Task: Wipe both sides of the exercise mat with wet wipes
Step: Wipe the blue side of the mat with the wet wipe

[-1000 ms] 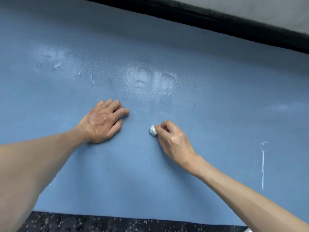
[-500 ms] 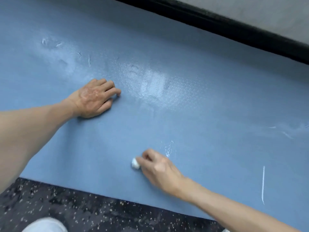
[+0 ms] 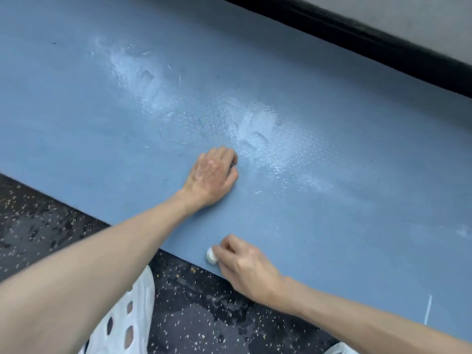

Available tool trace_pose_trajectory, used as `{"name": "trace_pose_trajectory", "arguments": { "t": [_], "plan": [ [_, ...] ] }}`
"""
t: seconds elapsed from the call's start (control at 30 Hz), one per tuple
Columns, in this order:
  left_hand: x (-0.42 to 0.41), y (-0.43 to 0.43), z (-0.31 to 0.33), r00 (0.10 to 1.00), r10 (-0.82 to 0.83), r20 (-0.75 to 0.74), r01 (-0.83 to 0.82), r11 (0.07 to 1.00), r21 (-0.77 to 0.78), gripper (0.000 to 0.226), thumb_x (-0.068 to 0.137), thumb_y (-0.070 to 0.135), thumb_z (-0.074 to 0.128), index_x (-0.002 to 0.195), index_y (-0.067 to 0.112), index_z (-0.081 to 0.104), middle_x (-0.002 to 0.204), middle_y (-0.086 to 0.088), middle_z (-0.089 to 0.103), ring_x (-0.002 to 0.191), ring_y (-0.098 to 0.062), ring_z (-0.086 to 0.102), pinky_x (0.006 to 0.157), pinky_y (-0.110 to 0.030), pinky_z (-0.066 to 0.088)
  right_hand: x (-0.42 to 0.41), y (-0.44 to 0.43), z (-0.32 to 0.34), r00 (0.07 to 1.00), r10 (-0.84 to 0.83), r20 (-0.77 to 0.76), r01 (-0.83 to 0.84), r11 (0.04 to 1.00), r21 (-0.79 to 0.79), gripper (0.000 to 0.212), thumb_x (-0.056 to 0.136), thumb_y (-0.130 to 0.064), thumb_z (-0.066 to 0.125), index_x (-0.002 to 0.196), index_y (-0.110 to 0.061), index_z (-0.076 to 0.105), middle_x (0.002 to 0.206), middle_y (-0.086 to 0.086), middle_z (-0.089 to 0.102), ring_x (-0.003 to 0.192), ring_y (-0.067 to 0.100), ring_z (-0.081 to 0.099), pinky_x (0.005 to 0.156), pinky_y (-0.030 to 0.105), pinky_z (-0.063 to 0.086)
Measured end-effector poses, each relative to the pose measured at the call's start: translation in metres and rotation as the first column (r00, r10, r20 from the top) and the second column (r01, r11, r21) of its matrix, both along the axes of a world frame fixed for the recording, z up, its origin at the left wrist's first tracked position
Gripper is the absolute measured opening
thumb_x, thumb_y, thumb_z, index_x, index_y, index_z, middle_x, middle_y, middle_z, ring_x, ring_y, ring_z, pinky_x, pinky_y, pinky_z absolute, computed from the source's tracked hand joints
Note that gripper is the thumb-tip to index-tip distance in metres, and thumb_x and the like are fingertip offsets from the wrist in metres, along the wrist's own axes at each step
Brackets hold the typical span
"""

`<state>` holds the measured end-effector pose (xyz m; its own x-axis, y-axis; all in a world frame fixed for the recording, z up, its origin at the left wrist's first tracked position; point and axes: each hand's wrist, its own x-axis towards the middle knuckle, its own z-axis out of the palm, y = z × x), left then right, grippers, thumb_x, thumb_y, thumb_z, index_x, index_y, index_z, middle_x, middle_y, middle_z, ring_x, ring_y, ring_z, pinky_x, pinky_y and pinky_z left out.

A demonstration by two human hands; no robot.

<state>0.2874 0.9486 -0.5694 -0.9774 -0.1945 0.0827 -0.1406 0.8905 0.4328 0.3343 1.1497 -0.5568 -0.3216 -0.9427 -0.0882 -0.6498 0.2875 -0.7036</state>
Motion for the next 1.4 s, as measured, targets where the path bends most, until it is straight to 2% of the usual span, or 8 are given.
{"name": "trace_pose_trajectory", "arguments": {
  "t": [0.27,0.33,0.5,0.63,0.83,1.03,1.27,1.4],
  "plan": [
    [0.003,0.013,-0.017,0.999,0.005,-0.035,-0.007,0.998,-0.061,0.017,0.089,0.028,0.041,0.089,0.017,0.055,0.086,-0.003,0.052,0.08,-0.025,0.046,0.07,-0.04,0.038,-0.004,0.001,0.001,0.998,0.068,-0.019,-0.067,0.997,0.036,0.006,0.096,-0.013,0.047,0.101,-0.01,0.047,0.09,0.006,0.041,0.065,0.023,0.037,0.053,0.033,0.034],
    [0.001,0.013,-0.018,0.999,0.016,-0.032,-0.019,0.997,-0.069,0.016,0.088,0.028,0.042,0.089,0.018,0.054,0.085,-0.003,0.052,0.08,-0.024,0.045,0.07,-0.041,0.038,-0.03,-0.011,-0.002,0.999,-0.018,-0.049,0.018,1.0,-0.012,0.015,0.098,-0.022,0.046,0.103,-0.011,0.053,0.096,0.008,0.048,0.073,0.023,0.04,0.062,0.033,0.035],
    [0.0,0.012,-0.016,0.999,0.023,-0.04,-0.026,0.997,-0.066,0.018,0.089,0.027,0.041,0.088,0.016,0.055,0.084,-0.003,0.053,0.078,-0.025,0.048,0.069,-0.04,0.037,-0.075,-0.028,0.0,0.966,-0.21,-0.15,0.209,0.978,-0.024,0.028,0.093,-0.024,0.036,0.095,-0.009,0.06,0.085,0.005,0.041,0.067,0.021,0.037,0.052,0.034,0.039],
    [0.001,0.014,-0.016,0.999,0.037,-0.036,-0.04,0.996,-0.078,0.016,0.089,0.027,0.041,0.088,0.017,0.054,0.084,-0.003,0.052,0.078,-0.025,0.046,0.07,-0.04,0.034,-0.028,0.005,0.002,0.993,-0.047,-0.112,0.053,0.997,0.056,0.017,0.093,-0.005,0.046,0.106,-0.003,0.057,0.098,0.013,0.048,0.076,0.028,0.049,0.062,0.031,0.033],
    [0.002,0.016,-0.016,0.999,0.034,-0.038,-0.037,0.995,-0.09,0.016,0.09,0.026,0.04,0.089,0.017,0.053,0.083,-0.002,0.05,0.077,-0.023,0.043,0.069,-0.037,0.031,-0.023,0.02,0.01,0.998,0.032,-0.046,-0.029,0.998,0.061,0.017,0.095,-0.006,0.044,0.109,-0.004,0.054,0.1,0.014,0.047,0.074,0.025,0.041,0.061,0.032,0.032],
    [0.0,0.017,-0.013,0.999,0.026,-0.02,-0.028,0.994,-0.105,0.017,0.09,0.027,0.039,0.09,0.017,0.052,0.084,-0.002,0.05,0.077,-0.025,0.046,0.07,-0.04,0.036,-0.112,-0.011,0.004,0.854,-0.475,-0.214,0.488,0.873,0.012,0.019,0.094,-0.017,0.045,0.098,-0.005,0.059,0.092,0.006,0.045,0.069,0.024,0.038,0.062,0.03,0.031],
    [0.0,0.016,-0.013,1.0,0.026,-0.011,-0.027,0.995,-0.1,0.018,0.089,0.028,0.038,0.088,0.017,0.052,0.083,-0.003,0.051,0.076,-0.028,0.047,0.068,-0.042,0.037,-0.041,0.011,0.005,0.967,-0.217,-0.132,0.222,0.975,0.03,0.022,0.091,-0.018,0.035,0.09,-0.006,0.053,0.083,0.008,0.043,0.06,0.022,0.031,0.048,0.028,0.032],
    [0.0,0.017,-0.014,0.999,0.029,-0.014,-0.03,0.994,-0.106,0.017,0.089,0.028,0.038,0.088,0.018,0.051,0.083,-0.003,0.05,0.076,-0.027,0.047,0.069,-0.042,0.038,-0.079,-0.001,0.003,0.936,-0.31,-0.165,0.322,0.945,0.057,0.021,0.09,-0.015,0.043,0.092,-0.005,0.061,0.082,0.012,0.05,0.058,0.031,0.047,0.048,0.028,0.035]
  ]
}}
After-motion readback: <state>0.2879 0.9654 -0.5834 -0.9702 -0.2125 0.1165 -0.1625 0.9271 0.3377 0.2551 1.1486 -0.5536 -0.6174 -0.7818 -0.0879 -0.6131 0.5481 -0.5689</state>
